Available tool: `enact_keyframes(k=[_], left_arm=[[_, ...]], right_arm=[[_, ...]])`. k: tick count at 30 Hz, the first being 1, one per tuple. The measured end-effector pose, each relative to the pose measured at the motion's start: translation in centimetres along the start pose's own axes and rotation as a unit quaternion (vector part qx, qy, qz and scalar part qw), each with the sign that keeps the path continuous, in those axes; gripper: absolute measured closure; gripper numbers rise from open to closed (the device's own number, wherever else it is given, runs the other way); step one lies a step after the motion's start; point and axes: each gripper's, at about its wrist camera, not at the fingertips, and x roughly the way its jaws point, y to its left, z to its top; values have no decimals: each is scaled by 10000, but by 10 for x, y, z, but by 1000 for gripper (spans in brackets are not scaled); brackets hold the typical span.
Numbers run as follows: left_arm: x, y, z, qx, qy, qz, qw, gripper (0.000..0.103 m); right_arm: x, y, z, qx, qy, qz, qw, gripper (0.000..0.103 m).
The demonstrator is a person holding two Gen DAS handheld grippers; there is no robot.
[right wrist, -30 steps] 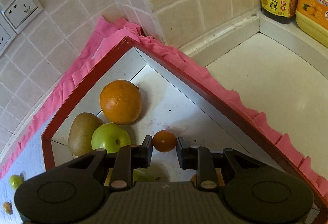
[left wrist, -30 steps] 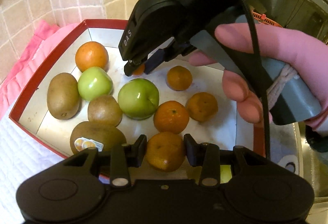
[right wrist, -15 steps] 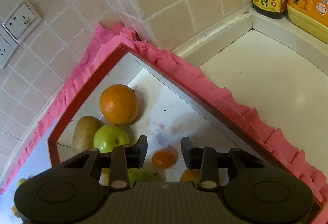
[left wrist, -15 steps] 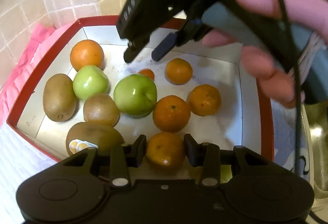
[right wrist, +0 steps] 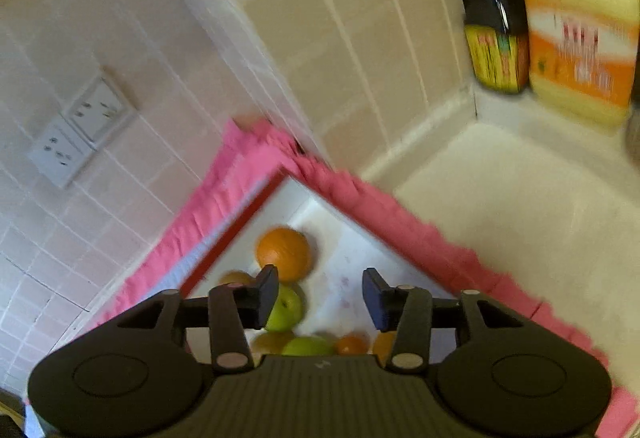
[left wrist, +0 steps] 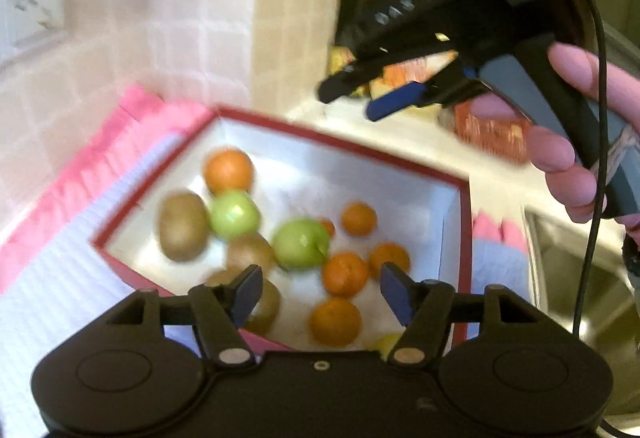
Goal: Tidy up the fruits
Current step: 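Carry both mandarins into the red box and open both tools, then return both tools to the fruit on the mat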
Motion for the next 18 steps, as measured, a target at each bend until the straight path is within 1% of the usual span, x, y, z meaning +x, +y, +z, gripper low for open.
enact_keyframes(k=[2,4,5,6,7,8,9,10,12,14,16,18], left_arm=[[-24,4,6,-11,-299,177,9994,25],[-48,9,10,-18,-589,378,9975,25],[-58,13,11,-40,-705,481,9963,25],[-72,19,11,-79,-826,619,9946,24],[-86,25,10,-129,-926,762,9927,24],[-101,33,7,-205,-1034,960,9898,24],[-115,41,5,-278,-1097,1129,9871,23],[-129,50,1,-376,-1152,1334,9836,23],[-158,70,-11,-599,-1250,1767,9745,23],[-188,90,-25,-804,-1309,2199,9633,23],[-217,109,-42,-985,-1329,2697,9486,23],[-243,126,-57,-1045,-1250,3138,9354,23]], right_arm=[[-23,23,11,-282,-283,13,9992,49],[-44,47,19,-516,-578,142,9969,42],[-55,63,22,-666,-753,235,9947,34],[-62,76,23,-789,-878,304,9925,25],[-68,91,24,-917,-992,368,9901,20],[-72,108,25,-1043,-1084,436,9877,13],[-74,123,24,-1147,-1129,516,9856,8],[-75,137,24,-1245,-1142,620,9837,7],[-70,165,20,-1439,-1050,876,9801,7],[-60,192,14,-1581,-878,1089,9775,7],[-47,219,7,-1706,-699,1277,9745,7],[-34,246,-1,-1820,-503,1421,9717,7]])
